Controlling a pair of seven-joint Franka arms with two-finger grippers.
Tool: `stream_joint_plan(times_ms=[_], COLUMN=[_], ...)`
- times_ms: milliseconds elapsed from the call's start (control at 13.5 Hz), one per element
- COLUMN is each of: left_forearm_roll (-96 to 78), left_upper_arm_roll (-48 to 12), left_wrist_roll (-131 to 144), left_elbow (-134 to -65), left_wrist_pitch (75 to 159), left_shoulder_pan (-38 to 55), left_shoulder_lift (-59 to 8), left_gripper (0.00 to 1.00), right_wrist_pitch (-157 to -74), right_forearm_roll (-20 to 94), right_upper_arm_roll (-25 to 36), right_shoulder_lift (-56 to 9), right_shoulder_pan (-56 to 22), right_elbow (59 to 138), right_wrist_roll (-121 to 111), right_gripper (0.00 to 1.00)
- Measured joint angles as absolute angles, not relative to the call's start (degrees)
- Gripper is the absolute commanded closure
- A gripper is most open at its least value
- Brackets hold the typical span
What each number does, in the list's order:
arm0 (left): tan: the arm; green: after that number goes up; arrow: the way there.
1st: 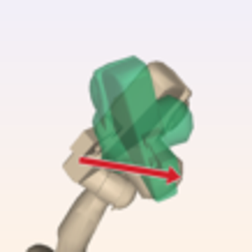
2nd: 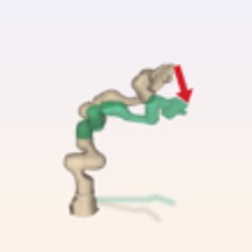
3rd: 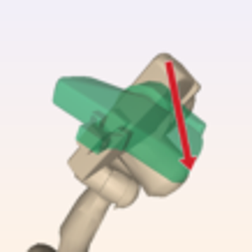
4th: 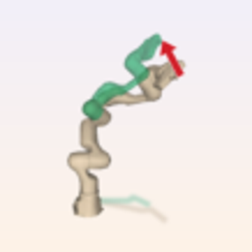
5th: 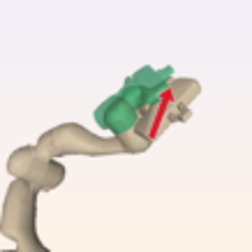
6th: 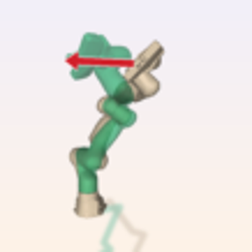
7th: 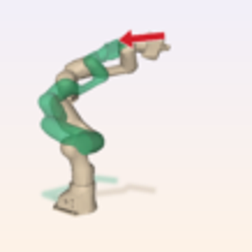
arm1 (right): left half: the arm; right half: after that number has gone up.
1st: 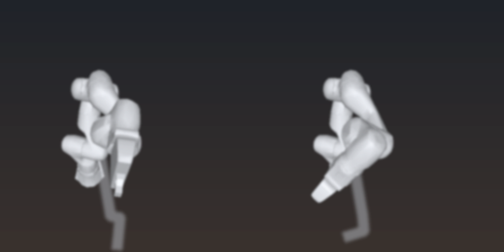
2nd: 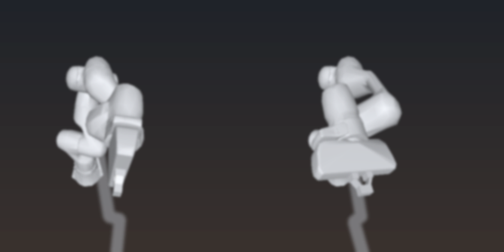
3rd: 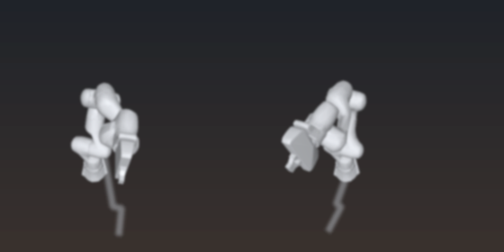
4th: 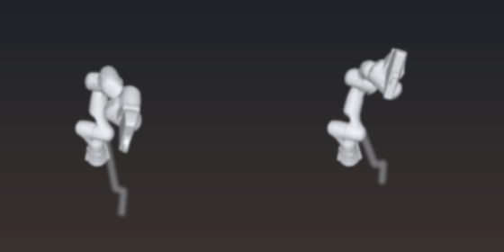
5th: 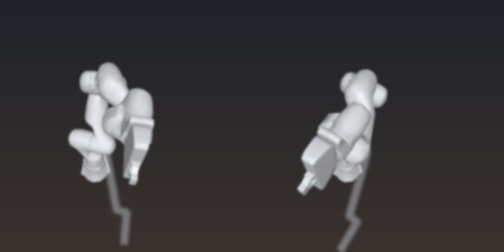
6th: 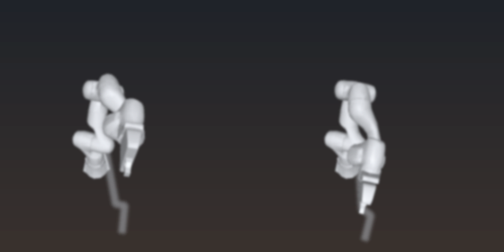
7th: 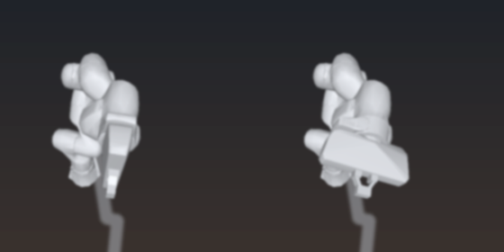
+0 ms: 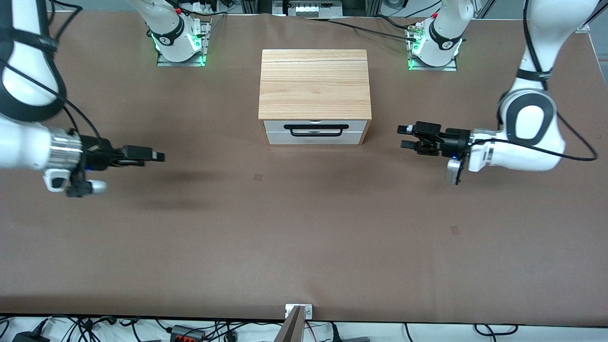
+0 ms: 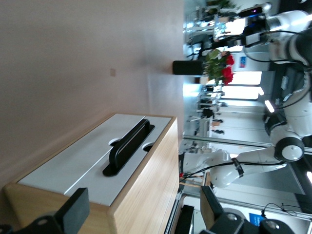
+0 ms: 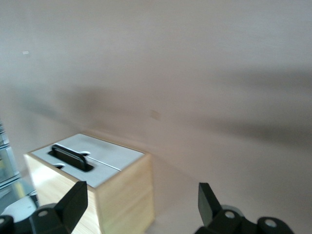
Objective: Pull top drawer with both arms simultaneously
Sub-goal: 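Move the left gripper and the right gripper toward the drawer handle, then close the right gripper on one handle end while the left gripper grips the other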
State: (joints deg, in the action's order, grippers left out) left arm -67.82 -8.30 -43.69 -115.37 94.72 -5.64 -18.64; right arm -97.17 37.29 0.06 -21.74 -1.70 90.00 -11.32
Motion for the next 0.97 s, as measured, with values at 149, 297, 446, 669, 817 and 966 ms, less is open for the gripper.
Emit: stream_joint_plan(times_ms=[149,297,446,669,817,966], left_forearm_roll=[-73.8,-81.0,-88.5,-92.3,-92.3,-92.3], left_upper_arm_roll=[-9.1,-11.8,-16.0,-18.7,-18.9,-19.5], left_wrist_roll=[-51.9,-58.4,-63.9,-66.8,-67.3,-67.3], left_elbow=[-119.6,-121.4,-121.9,-121.9,-121.9,-121.9], left_wrist_pitch=[97.2,101.7,105.6,107.1,107.0,106.9], left_shoulder_pan=[-5.1,-4.9,-4.4,-3.3,-3.3,-3.1], left_shoulder_lift=[-21.2,-24.7,-28.3,-32.8,-34.3,-34.5], left_gripper=[0.0,0.0,0.0,0.07,0.16,0.23], right_wrist_pitch=[-99.7,-103.5,-108.8,-114.5,-110.6,-105.2], right_forearm_roll=[44.8,51.2,57.0,65.5,73.6,79.1], right_upper_arm_roll=[0.0,0.0,-0.1,-0.2,-0.3,-0.3], right_shoulder_lift=[-24.9,-27.4,-29.0,-31.0,-33.9,-37.0], right_shoulder_pan=[-3.6,-5.6,-8.5,-14.5,-16.6,-16.6], right_elbow=[90.3,91.3,93.3,96.3,97.3,97.4], right_wrist_roll=[-16.8,-21.0,-26.2,-31.5,-37.2,-43.1], right_gripper=[0.0,0.0,0.0,0.0,0.0,0.0])
